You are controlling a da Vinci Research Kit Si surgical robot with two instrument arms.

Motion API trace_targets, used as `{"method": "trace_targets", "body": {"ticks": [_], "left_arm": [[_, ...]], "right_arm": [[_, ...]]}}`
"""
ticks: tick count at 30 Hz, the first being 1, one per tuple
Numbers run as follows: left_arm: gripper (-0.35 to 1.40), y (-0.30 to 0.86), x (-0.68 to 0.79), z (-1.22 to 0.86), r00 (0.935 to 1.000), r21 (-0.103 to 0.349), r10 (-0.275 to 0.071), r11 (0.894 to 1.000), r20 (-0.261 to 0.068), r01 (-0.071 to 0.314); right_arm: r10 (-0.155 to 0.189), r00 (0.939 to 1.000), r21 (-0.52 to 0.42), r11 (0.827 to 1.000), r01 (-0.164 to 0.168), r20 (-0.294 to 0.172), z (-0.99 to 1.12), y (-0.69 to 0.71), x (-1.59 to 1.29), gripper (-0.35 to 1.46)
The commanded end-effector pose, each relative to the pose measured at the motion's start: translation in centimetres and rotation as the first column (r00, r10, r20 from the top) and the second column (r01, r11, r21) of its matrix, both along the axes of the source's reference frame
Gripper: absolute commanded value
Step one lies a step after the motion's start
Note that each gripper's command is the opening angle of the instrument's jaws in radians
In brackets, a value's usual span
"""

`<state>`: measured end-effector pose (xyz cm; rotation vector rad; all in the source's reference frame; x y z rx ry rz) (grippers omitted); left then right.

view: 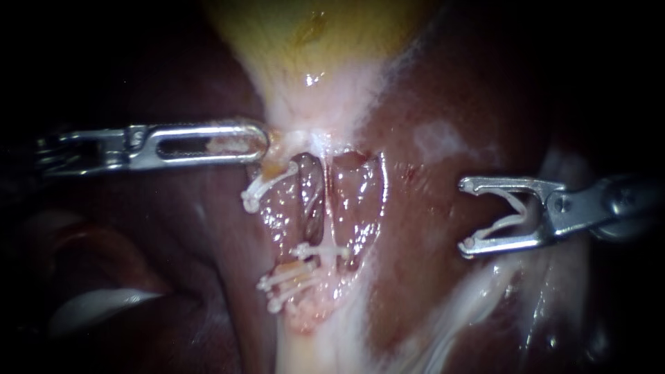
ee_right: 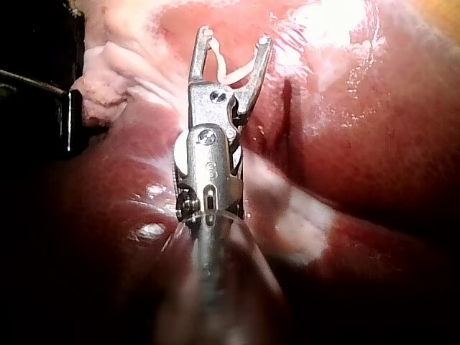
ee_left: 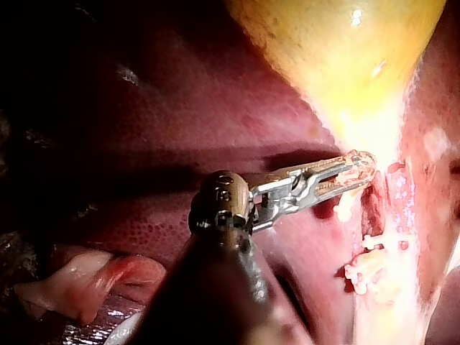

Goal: Clipping second clip right tube

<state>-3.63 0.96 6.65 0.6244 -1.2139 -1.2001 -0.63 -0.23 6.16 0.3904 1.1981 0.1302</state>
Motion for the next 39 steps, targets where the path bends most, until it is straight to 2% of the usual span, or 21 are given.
{"method": "trace_targets", "body": {"ticks": [1, 6, 14, 18, 24, 31, 39], "left_arm": [[-0.35, 0.01, 0.02, -0.04, 1.0000, -0.003, -0.004, 1.000, 0.003, 0.004], [-0.35, 0.04, 0.10, -0.16, 0.9999, -0.007, -0.014, 1.000, 0.010, 0.014], [-0.35, 0.04, 0.12, -0.17, 0.9998, -0.007, -0.016, 1.000, 0.008, 0.016], [-0.35, 0.03, 0.12, -0.18, 0.9998, -0.008, -0.019, 1.000, 0.010, 0.019], [-0.35, 0.01, 0.10, -0.20, 0.9998, -0.009, -0.021, 1.000, 0.008, 0.021], [-0.35, -0.01, 0.07, -0.21, 0.9997, -0.009, -0.023, 1.000, 0.007, 0.023], [-0.35, -0.02, 0.06, -0.21, 0.9997, -0.010, -0.024, 1.000, 0.006, 0.024]], "right_arm": [[0.000, 1.0000, 0.000, 1.000, 0.000, 0.001, 0.00, 0.00, 0.00, 0.50], [0.000, 1.0000, 0.000, 1.000, 0.000, 0.001, -0.01, 0.00, 0.01, 0.50], [0.002, 1.0000, -0.005, 1.000, -0.002, 0.002, -0.03, -0.02, 0.11, 0.50], [0.035, 0.9992, 0.058, 0.998, -0.036, 0.021, -0.02, -0.03, 0.26, 0.50], [0.085, 0.9950, 0.161, 0.983, -0.092, 0.053, 0.04, -0.09, 0.59, 0.50], [0.114, 0.9908, 0.260, 0.957, -0.129, 0.073, 0.19, -0.18, 0.99, 0.49], [0.133, 0.9871, 0.334, 0.930, -0.155, 0.090, 0.38, -0.17, 1.36, 0.49]]}}
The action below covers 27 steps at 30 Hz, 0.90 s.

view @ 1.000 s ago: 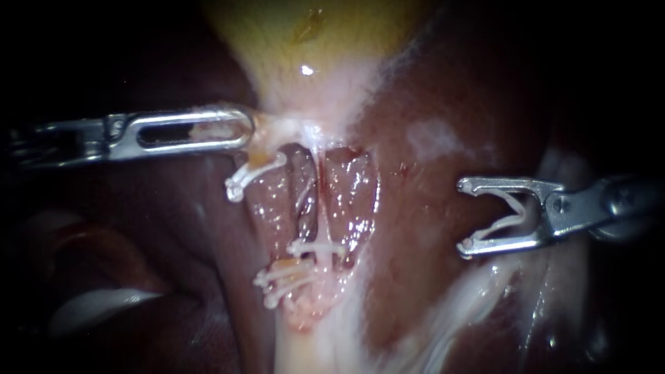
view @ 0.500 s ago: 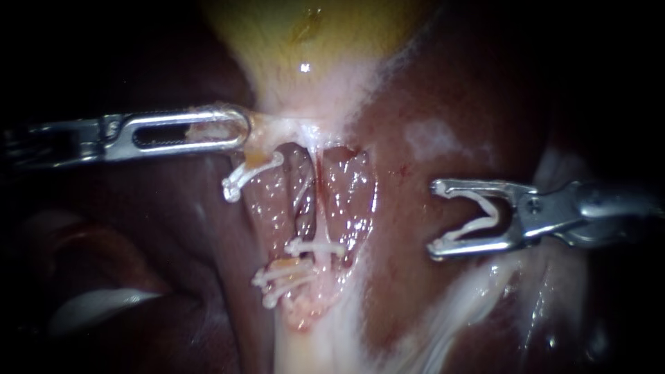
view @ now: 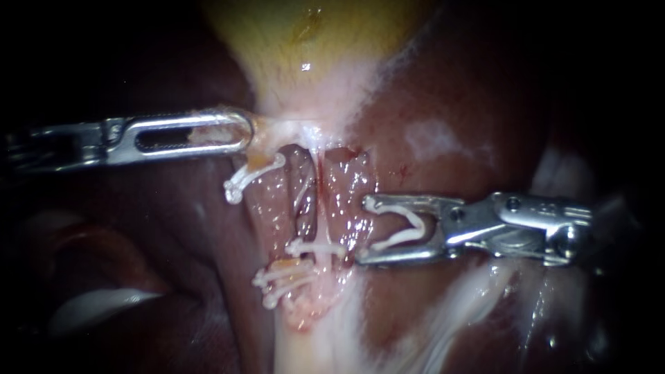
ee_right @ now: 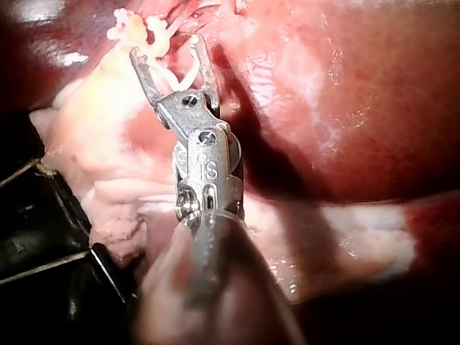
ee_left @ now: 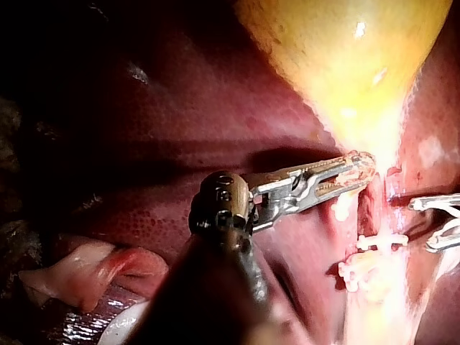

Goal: Clipping second clip right tube

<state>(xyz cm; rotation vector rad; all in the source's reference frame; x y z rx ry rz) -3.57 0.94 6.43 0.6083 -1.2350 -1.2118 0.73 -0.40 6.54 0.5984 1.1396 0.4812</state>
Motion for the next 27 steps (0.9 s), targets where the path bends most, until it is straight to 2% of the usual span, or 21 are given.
{"method": "trace_targets", "body": {"ticks": [1, 8, 13, 23, 27], "left_arm": [[-0.35, 0.00, 0.00, 0.01, 1.0000, 0.000, 0.000, 1.000, -0.001, 0.000], [-0.35, -0.01, 0.00, 0.01, 1.0000, 0.000, 0.000, 1.000, -0.001, 0.000], [-0.35, -0.01, -0.01, 0.01, 1.0000, -0.001, -0.003, 1.000, -0.003, 0.003], [-0.35, -0.02, -0.02, 0.02, 1.0000, -0.001, -0.004, 1.000, -0.004, 0.004], [-0.35, -0.02, -0.03, 0.02, 1.0000, -0.001, -0.004, 1.000, -0.004, 0.004]], "right_arm": [[0.002, 1.0000, 0.003, 1.000, -0.002, 0.001, 0.02, 0.00, 0.03, 0.49], [0.024, 0.9996, 0.051, 0.998, -0.024, 0.012, 0.23, -0.01, 0.23, 0.49], [0.022, 0.9997, 0.074, 0.997, -0.022, 0.008, 0.32, -0.04, 0.31, 0.49], [0.035, 0.9976, 0.168, 0.986, -0.024, -0.060, 0.42, -0.06, 0.51, 0.48], [0.057, 0.9927, 0.226, 0.974, -0.031, -0.106, 0.49, -0.07, 0.55, 0.48]]}}
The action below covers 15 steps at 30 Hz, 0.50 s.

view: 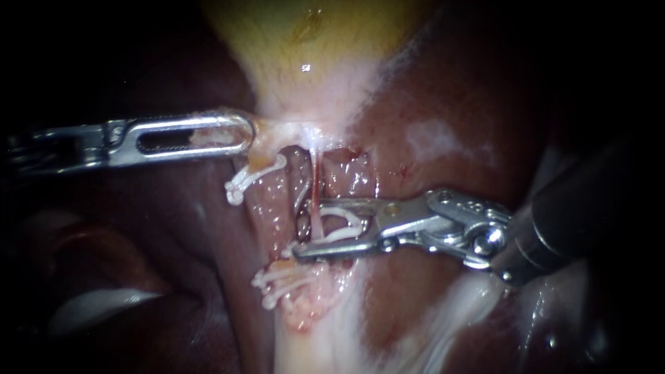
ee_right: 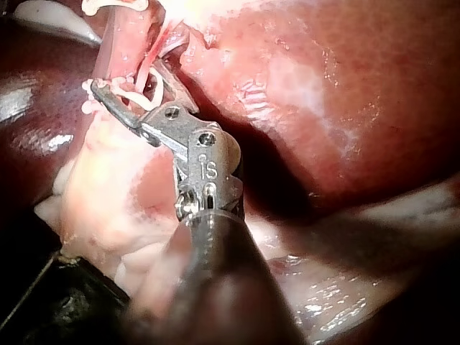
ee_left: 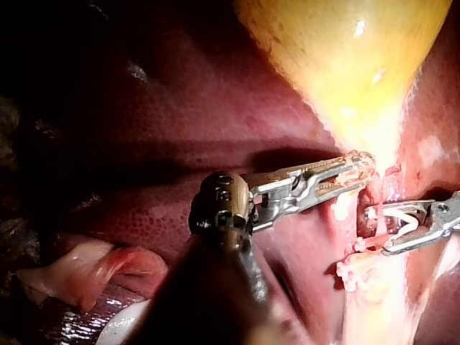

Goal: Clipping second clip right tube

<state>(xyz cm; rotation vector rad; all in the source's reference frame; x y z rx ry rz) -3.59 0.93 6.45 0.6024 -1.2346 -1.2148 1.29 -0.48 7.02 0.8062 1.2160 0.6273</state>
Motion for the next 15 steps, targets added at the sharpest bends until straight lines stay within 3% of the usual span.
{"method": "trace_targets", "body": {"ticks": [1, 6, 15], "left_arm": [[-0.35, 0.00, 0.00, 0.00, 1.0000, 0.000, 0.000, 1.000, 0.000, 0.000], [-0.35, 0.00, 0.00, 0.00, 1.0000, 0.000, 0.000, 1.000, 0.000, 0.000], [-0.35, 0.00, 0.00, 0.00, 1.0000, 0.000, 0.000, 1.000, 0.000, 0.000]], "right_arm": [[-0.001, 0.9999, 0.010, 1.000, 0.001, -0.015, 0.01, 0.00, 0.00, 0.48], [0.013, 0.9959, 0.090, 0.996, -0.005, -0.089, 0.02, -0.03, 0.03, 0.48], [-0.003, 0.9850, 0.150, 0.988, 0.029, -0.172, -0.04, -0.13, 0.09, 0.47]]}}
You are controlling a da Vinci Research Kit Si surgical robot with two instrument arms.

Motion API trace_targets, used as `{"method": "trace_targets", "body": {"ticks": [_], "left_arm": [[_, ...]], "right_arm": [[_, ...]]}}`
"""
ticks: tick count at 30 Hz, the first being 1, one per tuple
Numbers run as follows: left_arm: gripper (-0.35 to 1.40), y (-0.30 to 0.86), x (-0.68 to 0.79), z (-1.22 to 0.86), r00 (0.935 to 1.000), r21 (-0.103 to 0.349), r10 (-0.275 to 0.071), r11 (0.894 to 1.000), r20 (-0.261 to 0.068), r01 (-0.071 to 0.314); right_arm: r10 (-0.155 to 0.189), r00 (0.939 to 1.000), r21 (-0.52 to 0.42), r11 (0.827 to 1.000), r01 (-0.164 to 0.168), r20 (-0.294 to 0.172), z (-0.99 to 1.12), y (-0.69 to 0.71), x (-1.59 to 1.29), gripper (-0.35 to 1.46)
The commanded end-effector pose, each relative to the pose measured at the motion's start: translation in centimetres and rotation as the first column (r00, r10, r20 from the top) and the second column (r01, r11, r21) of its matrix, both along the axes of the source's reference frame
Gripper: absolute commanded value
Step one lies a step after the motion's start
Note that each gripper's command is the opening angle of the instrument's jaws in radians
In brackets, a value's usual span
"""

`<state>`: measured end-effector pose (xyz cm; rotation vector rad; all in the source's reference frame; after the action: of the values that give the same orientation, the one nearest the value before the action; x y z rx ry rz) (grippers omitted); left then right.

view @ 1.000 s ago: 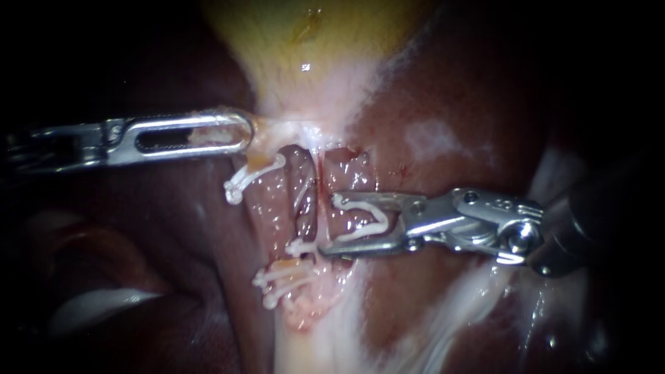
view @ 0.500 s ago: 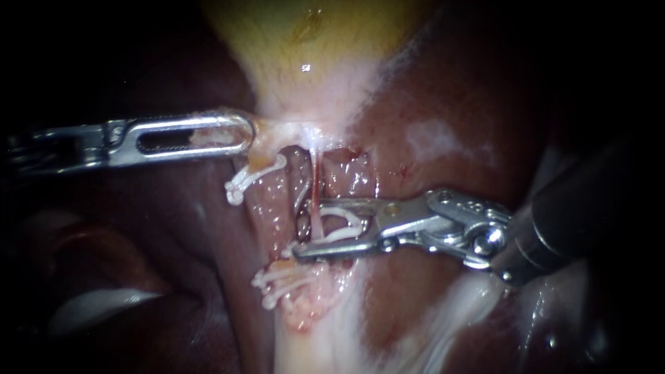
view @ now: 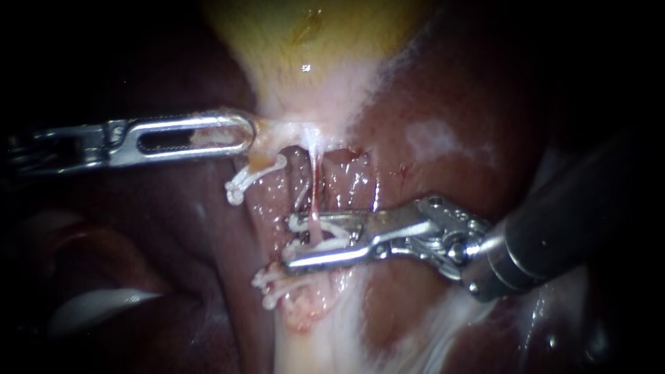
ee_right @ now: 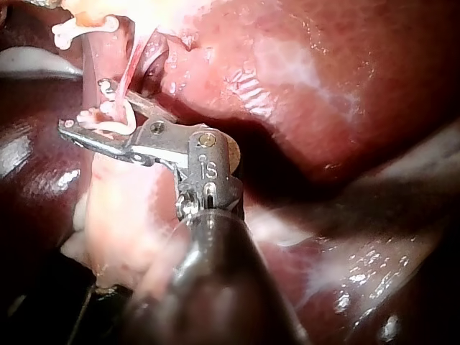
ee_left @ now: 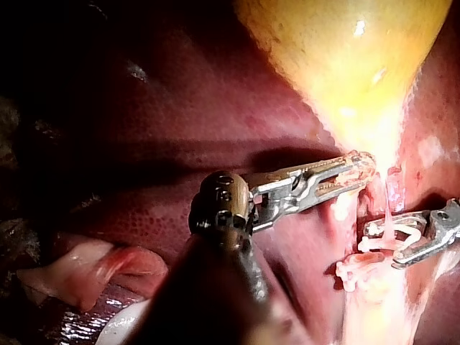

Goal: Clipping second clip right tube

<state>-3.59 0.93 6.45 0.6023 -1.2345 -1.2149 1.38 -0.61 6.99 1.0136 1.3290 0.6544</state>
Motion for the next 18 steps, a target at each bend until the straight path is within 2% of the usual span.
{"method": "trace_targets", "body": {"ticks": [1, 4, 11, 14, 16, 18], "left_arm": [[-0.35, 0.00, 0.00, 0.00, 1.0000, 0.000, 0.000, 1.000, 0.000, 0.000], [-0.35, 0.00, 0.00, 0.00, 1.0000, 0.000, 0.000, 1.000, 0.000, 0.000], [-0.35, 0.00, 0.00, 0.00, 1.0000, 0.000, 0.000, 1.000, 0.000, 0.000], [-0.35, 0.00, 0.00, 0.00, 1.0000, 0.000, 0.001, 1.000, 0.000, -0.001], [-0.35, 0.00, 0.01, 0.00, 1.0000, 0.000, 0.001, 1.000, 0.000, -0.001], [-0.35, 0.00, 0.01, 0.01, 1.0000, 0.000, 0.001, 1.000, 0.000, -0.001]], "right_arm": [[-0.008, 0.9999, -0.001, 1.000, 0.008, -0.009, -0.02, -0.01, 0.01, 0.46], [-0.017, 0.9995, 0.006, 1.000, 0.018, -0.026, -0.04, -0.04, 0.03, 0.45], [-0.020, 0.9994, 0.012, 1.000, 0.021, -0.027, -0.05, -0.04, 0.06, 0.42], [-0.010, 0.9998, 0.010, 1.000, 0.010, -0.020, -0.04, -0.03, 0.06, 0.37], [0.005, 1.0000, 0.008, 1.000, -0.005, -0.008, -0.04, -0.02, 0.06, 0.28], [0.011, 0.9999, 0.013, 1.000, -0.011, -0.002, -0.03, -0.01, 0.03, -0.05]]}}
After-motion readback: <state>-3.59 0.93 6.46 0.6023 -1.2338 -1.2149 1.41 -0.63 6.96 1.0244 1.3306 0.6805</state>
